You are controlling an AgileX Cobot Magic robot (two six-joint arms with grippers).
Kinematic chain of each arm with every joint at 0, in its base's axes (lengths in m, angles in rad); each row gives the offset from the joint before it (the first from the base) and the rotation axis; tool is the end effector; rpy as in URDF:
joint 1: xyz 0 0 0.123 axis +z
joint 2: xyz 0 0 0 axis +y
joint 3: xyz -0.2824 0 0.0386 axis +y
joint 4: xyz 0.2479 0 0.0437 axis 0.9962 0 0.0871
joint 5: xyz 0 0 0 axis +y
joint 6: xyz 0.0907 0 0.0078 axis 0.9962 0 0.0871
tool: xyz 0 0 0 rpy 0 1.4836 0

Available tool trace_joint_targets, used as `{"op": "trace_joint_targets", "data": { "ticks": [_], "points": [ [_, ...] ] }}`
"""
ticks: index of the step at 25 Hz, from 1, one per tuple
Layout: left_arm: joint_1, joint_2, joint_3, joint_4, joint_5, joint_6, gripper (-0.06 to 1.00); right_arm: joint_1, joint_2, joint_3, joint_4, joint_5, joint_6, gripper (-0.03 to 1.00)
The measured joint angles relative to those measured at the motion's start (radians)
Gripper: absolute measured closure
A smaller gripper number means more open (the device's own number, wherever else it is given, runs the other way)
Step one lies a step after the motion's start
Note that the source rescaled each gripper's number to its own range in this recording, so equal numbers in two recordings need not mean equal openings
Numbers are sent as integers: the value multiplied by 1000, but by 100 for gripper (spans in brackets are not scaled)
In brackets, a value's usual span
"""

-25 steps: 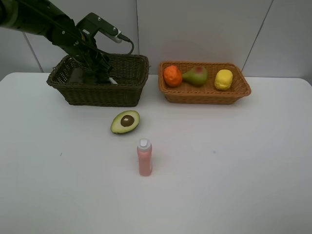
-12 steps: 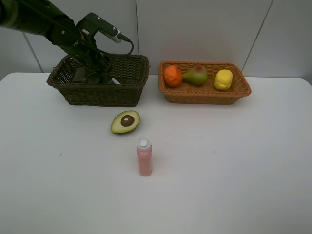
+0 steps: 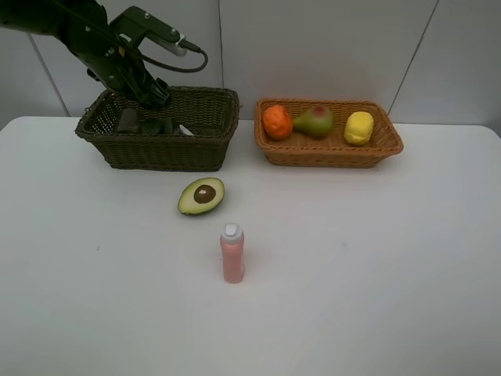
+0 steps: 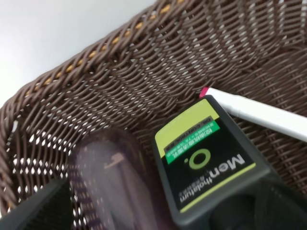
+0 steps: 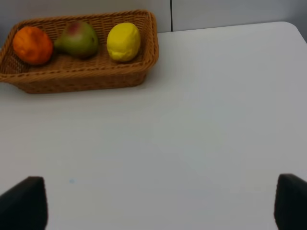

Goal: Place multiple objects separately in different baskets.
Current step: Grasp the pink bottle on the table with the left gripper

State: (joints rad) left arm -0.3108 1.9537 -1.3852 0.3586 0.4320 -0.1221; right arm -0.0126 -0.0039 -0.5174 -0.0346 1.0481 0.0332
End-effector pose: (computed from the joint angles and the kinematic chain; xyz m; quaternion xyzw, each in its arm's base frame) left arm 0.4139 -0.1189 0.2039 0.2163 0.9150 0.0519 0.3367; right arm -0.0071 -0.0026 0.2830 0.0201 0.8439 -0.0118 0.5360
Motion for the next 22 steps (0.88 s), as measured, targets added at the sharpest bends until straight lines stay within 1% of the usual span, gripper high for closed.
{"op": "trace_joint_targets", "data": {
  "ticks": [5, 8, 12, 16, 22],
  "points": [
    [0, -69, 0, -96, 80, 1, -5, 0, 0, 0, 0, 0, 0, -3],
    [-7, -111, 0, -162, 146, 25, -5, 0, 0, 0, 0, 0, 0, -3],
    [-53, -157, 0, -246, 251, 70, -5, 0, 0, 0, 0, 0, 0, -3],
    [-158, -185, -1, -282, 336, 91, -5, 0, 0, 0, 1, 0, 0, -3],
    [-352, -191, -1, -317, 406, 24, -5, 0, 0, 0, 2, 0, 0, -3]
  ]
}}
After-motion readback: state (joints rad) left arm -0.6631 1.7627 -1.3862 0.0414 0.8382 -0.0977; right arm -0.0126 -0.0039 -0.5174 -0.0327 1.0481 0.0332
